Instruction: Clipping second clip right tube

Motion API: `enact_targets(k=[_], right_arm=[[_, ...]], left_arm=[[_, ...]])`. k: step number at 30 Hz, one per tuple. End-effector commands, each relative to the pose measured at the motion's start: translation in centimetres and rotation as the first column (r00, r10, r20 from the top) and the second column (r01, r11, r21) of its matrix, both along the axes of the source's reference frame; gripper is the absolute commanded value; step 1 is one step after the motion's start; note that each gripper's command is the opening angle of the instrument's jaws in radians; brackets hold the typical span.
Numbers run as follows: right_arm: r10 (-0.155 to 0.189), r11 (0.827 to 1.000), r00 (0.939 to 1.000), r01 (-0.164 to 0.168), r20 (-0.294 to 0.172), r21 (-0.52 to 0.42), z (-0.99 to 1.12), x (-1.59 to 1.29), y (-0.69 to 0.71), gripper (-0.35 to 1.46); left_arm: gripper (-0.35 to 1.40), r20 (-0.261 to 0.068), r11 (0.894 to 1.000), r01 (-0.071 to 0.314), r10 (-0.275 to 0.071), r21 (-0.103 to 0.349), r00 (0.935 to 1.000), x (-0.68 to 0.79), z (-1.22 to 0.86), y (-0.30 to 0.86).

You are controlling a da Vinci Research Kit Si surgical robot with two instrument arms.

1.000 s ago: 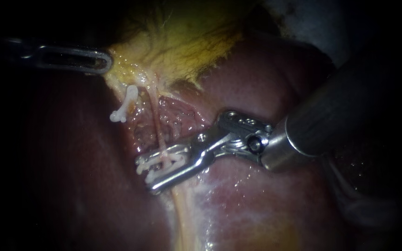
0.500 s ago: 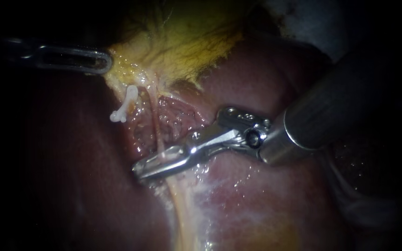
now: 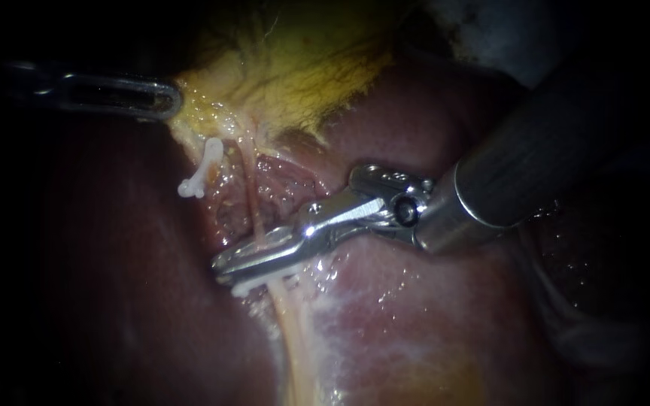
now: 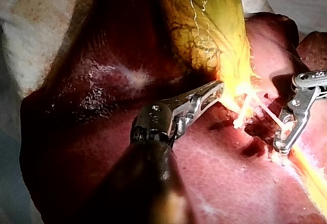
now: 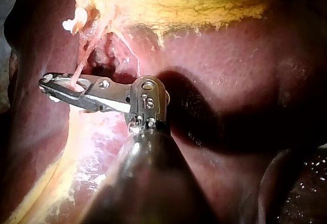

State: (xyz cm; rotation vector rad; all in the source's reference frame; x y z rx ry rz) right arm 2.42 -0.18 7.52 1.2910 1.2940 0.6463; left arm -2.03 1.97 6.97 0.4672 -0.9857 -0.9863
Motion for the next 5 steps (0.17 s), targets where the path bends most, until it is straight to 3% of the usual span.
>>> enact_targets(k=[1, 5], right_arm=[[0.0, 1.0, 1.0, 0.0, 0.001, 0.0, 0.0, 0.0, 0.01, -0.35], [0.0, 1.0, 1.0, 0.0, 0.001, -0.001, 0.01, -0.01, 0.0, -0.35]], left_arm=[[-0.35, 0.0, 1.0, 0.0, 0.0, 0.0, 1.0, 0.0, 0.0, 0.0], [-0.35, 0.0, 1.0, 0.0, 0.0, 0.0, 1.0, 0.0, 0.0, 0.0]])
